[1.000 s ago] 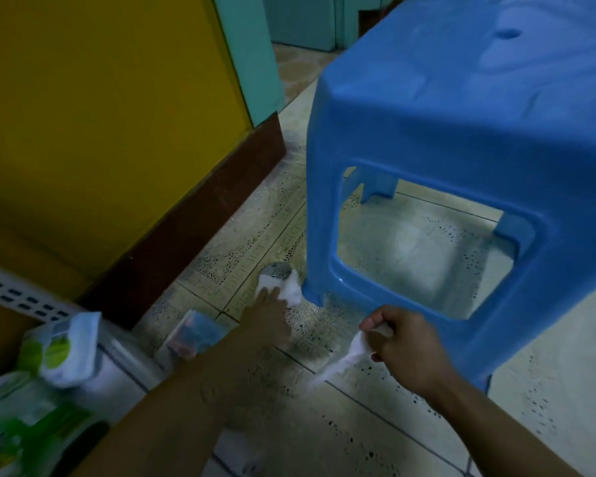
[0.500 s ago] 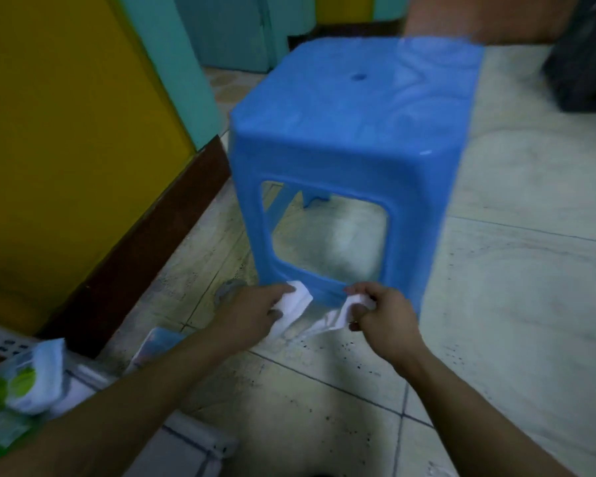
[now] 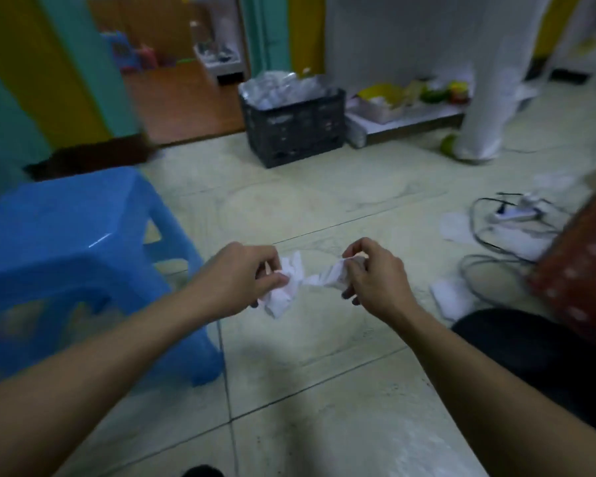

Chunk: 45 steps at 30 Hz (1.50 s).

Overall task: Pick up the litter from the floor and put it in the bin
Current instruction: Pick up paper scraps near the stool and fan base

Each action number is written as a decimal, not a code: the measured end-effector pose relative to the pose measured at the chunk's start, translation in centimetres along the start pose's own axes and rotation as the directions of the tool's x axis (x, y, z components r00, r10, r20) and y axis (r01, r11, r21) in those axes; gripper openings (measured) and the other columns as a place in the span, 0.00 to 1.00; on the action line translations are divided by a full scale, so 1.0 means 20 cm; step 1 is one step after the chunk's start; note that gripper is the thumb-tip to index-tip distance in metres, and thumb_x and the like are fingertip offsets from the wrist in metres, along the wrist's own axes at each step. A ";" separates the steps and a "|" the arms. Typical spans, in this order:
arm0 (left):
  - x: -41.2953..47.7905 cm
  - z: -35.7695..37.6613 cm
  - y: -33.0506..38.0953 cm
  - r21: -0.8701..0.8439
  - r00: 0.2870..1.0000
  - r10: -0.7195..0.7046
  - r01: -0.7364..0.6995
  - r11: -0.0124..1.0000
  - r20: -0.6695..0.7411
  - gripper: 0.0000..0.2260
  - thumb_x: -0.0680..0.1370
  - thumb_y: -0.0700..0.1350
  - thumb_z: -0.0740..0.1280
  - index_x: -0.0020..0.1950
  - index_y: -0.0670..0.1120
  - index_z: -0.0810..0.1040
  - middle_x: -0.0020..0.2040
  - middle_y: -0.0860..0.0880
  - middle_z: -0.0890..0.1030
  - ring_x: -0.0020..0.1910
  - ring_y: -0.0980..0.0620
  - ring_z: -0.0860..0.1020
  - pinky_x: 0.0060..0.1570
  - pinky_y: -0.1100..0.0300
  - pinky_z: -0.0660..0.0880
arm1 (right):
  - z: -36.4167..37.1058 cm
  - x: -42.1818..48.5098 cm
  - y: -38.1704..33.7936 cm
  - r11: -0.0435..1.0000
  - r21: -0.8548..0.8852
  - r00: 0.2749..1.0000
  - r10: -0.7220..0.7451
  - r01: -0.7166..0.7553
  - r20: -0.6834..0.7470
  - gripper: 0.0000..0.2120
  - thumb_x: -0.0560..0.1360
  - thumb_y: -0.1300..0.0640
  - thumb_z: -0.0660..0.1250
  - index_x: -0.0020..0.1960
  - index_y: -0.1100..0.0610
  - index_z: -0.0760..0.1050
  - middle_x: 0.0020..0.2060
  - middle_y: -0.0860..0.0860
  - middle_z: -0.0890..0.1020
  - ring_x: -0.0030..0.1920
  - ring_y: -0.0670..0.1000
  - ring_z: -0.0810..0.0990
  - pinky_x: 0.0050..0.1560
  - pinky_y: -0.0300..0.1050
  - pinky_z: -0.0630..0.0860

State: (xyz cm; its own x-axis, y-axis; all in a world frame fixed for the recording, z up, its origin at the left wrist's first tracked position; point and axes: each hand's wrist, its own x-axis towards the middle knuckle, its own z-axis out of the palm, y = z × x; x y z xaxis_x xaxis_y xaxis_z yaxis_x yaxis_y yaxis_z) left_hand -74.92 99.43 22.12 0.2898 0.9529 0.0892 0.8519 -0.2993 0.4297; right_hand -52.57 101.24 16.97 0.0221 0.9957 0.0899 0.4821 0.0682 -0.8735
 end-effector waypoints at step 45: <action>1.08 2.23 0.59 -0.332 0.892 0.259 -0.133 0.934 0.371 0.10 0.75 0.39 0.63 0.55 0.47 0.73 0.45 0.44 0.81 0.44 0.44 0.79 0.40 0.57 0.71 | -0.73 -0.61 1.19 0.720 0.108 0.571 0.623 -0.685 -0.535 0.12 0.73 0.62 0.68 0.48 0.45 0.76 0.31 0.52 0.83 0.30 0.49 0.82 0.32 0.46 0.79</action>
State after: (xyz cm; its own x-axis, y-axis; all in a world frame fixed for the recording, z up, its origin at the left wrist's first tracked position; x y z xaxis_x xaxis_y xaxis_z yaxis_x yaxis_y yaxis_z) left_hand -39.13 114.31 -10.91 0.6405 0.7547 -0.1422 0.6124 -0.3901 0.6875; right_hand -28.58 89.88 2.04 0.7812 0.5775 -0.2372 0.2375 -0.6263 -0.7425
